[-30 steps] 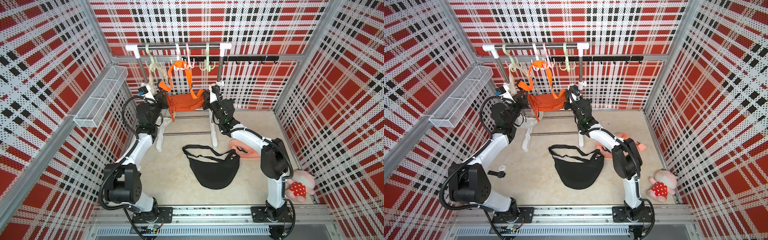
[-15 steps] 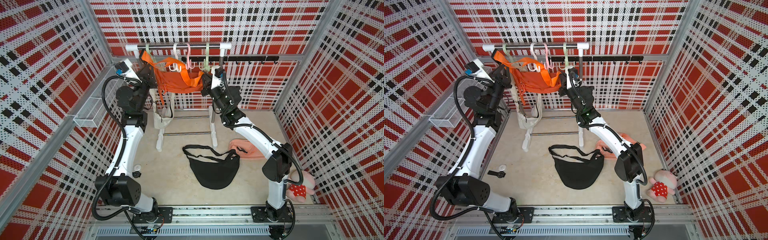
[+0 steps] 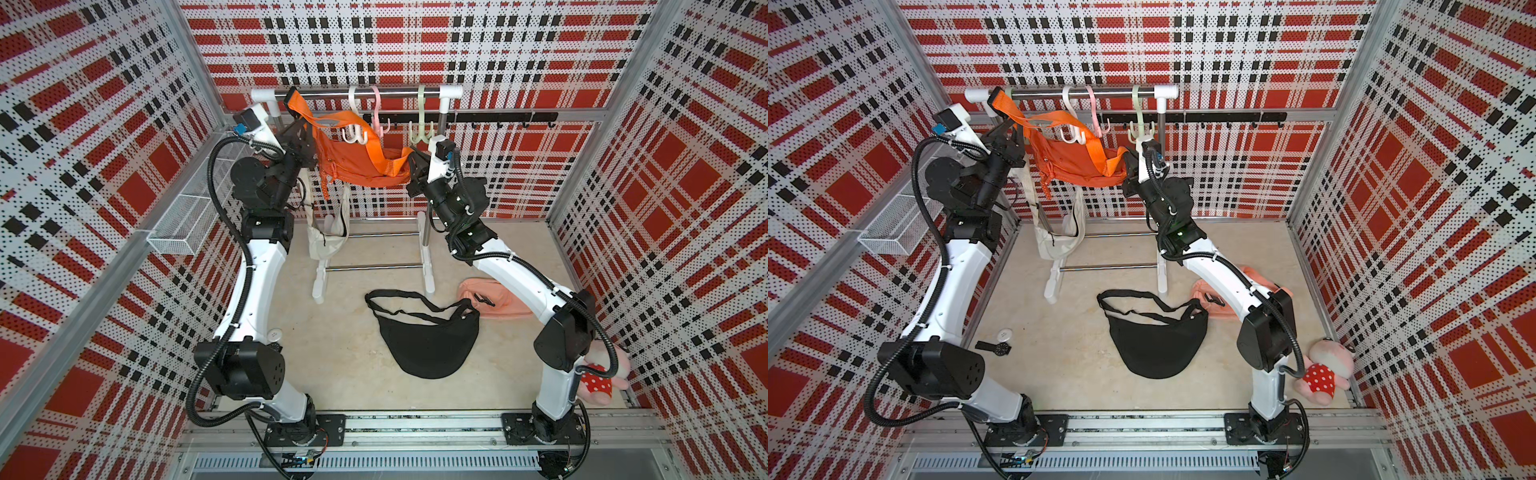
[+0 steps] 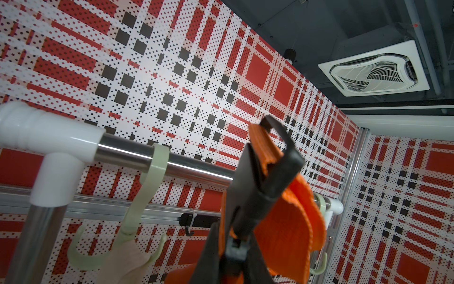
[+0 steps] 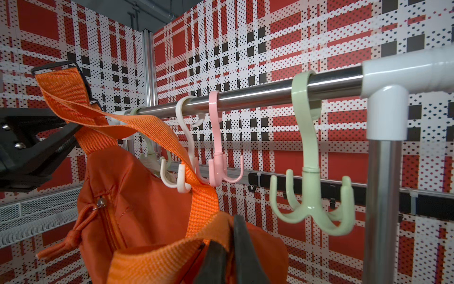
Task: Take the bag off the hook
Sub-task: Pick up the bag from the hook, then place the bag at the center of the board.
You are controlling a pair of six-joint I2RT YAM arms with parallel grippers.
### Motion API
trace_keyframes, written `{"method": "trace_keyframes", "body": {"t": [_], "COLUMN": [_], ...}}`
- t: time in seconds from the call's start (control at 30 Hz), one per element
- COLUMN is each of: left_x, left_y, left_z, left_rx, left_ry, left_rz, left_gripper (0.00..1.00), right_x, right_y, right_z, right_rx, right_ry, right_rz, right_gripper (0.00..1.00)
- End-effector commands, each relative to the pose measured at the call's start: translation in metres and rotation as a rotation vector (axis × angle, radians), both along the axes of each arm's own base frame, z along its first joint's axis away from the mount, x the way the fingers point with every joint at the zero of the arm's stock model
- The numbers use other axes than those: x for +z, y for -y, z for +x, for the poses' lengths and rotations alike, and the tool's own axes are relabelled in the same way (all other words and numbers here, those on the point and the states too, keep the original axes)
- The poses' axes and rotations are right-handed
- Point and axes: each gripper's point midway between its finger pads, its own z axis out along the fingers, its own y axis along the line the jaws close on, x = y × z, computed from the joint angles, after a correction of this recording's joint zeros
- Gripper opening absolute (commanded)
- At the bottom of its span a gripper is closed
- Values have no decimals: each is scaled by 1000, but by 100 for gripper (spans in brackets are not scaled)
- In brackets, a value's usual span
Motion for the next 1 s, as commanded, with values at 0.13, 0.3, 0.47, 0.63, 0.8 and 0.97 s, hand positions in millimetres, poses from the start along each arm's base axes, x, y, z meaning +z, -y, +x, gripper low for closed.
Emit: {"method": "trace_keyframes", "body": {"t": [0.13,0.3,0.47,0.63,0.8,0.97], "left_x": [9,-6,-19,-38,-83,-147], "left_y": [1,1,6,23,35,27], "left_z": [-44,-62,-76,-94,-118,-147], "left_rx": [-17,-13,-21,-36,-34,28], "left_ry": [31,3,-18,-60,-163,-326], "left_rz": [12,10,5,29,26,-18], "left_gripper": [0,0,0,0,0,0], "right_x": [36,18,0,-27,-72,-130], "right_y": [26,35,39,29,20,23], "right_z": [-46,-57,-71,-88,-110,-133], "right_rx": [33,47,57,85,158,191], "right_ry": [45,-31,-93,-178,-326,-532], "right_rz": [81,83,86,39,11,-29], "right_gripper": [0,0,0,0,0,0]}}
